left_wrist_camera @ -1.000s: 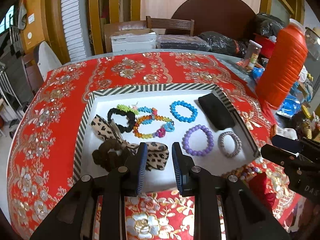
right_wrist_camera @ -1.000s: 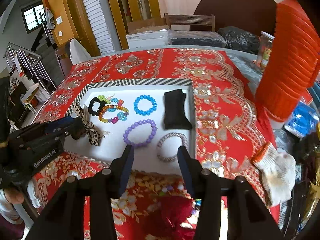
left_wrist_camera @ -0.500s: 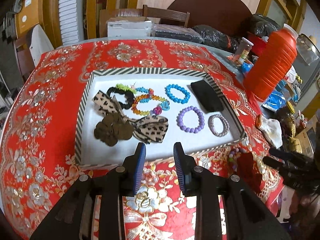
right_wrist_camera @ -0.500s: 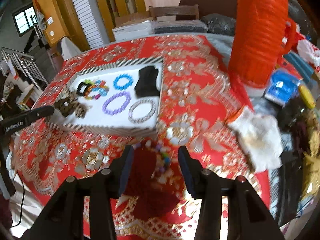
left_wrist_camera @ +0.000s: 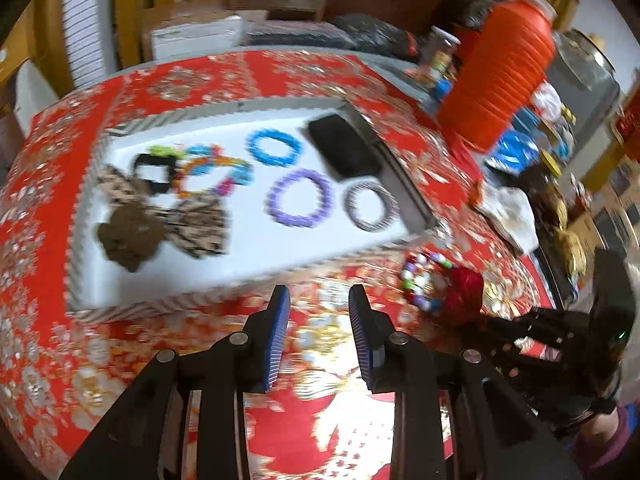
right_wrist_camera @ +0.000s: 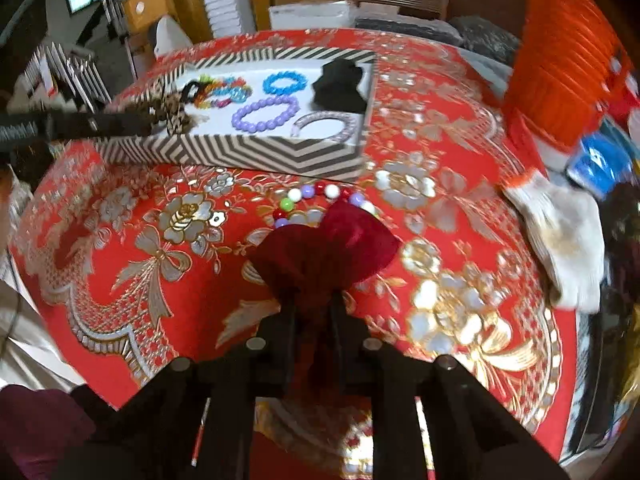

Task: Organize jewelry
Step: 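Grasp the red satin bow with right gripper while left gripper grasps round-bead bracelet, then carry the red bow and bead bracelet over the tray with both grippers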

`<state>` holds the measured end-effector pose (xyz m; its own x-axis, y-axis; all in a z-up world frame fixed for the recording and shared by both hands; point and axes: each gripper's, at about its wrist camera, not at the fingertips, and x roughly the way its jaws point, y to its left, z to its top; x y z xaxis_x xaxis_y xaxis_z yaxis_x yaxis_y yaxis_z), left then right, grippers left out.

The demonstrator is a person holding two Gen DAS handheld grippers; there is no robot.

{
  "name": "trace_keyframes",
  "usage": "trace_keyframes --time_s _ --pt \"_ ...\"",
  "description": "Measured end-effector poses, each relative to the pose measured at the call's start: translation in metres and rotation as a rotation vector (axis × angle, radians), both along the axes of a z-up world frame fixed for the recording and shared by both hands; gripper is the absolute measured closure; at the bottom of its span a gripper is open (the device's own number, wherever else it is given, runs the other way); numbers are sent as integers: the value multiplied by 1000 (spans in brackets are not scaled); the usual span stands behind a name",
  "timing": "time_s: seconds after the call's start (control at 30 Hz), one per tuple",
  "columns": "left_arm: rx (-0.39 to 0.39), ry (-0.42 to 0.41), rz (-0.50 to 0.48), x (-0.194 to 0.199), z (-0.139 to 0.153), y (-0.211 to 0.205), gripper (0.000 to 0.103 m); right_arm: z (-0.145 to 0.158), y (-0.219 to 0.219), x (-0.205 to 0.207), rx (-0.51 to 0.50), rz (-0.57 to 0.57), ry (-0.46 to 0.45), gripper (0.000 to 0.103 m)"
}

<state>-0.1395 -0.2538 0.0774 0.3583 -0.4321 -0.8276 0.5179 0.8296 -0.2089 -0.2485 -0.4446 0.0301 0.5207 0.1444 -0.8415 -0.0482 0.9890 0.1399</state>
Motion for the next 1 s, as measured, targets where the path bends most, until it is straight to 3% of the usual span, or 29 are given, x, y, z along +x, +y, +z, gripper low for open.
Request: trace_keyframes --time_s 0.2,0.4,0.53,0.63,0.67,0.73,0.83,1.0 --pt "22 25 -73 -12 -18 -49 62 9 -48 -18 30 -133 -26 88" --pt "73 -7 -63 -10 -32 -88 62 8 -69 -22 68 -196 -41 88" --pt "122 30 -80 -8 -50 -107 62 8 -76 -26 99 -214 -52 87" --pt "129 9 -98 -12 -54 -113 62 9 -77 -27 100 -215 -60 87" --pt "124 -8 -107 -13 -53 -113 74 9 -78 -27 100 -217 -62 87" --pt "116 2 -116 -13 -53 -111 82 10 -79 -26 108 -220 -67 87" --pt "71 46 -120 -12 -50 -99 82 14 -77 -26 110 -217 -80 87" --pt "19 11 -129 -22 -24 -80 83 22 -67 -19 117 -200 -99 87"
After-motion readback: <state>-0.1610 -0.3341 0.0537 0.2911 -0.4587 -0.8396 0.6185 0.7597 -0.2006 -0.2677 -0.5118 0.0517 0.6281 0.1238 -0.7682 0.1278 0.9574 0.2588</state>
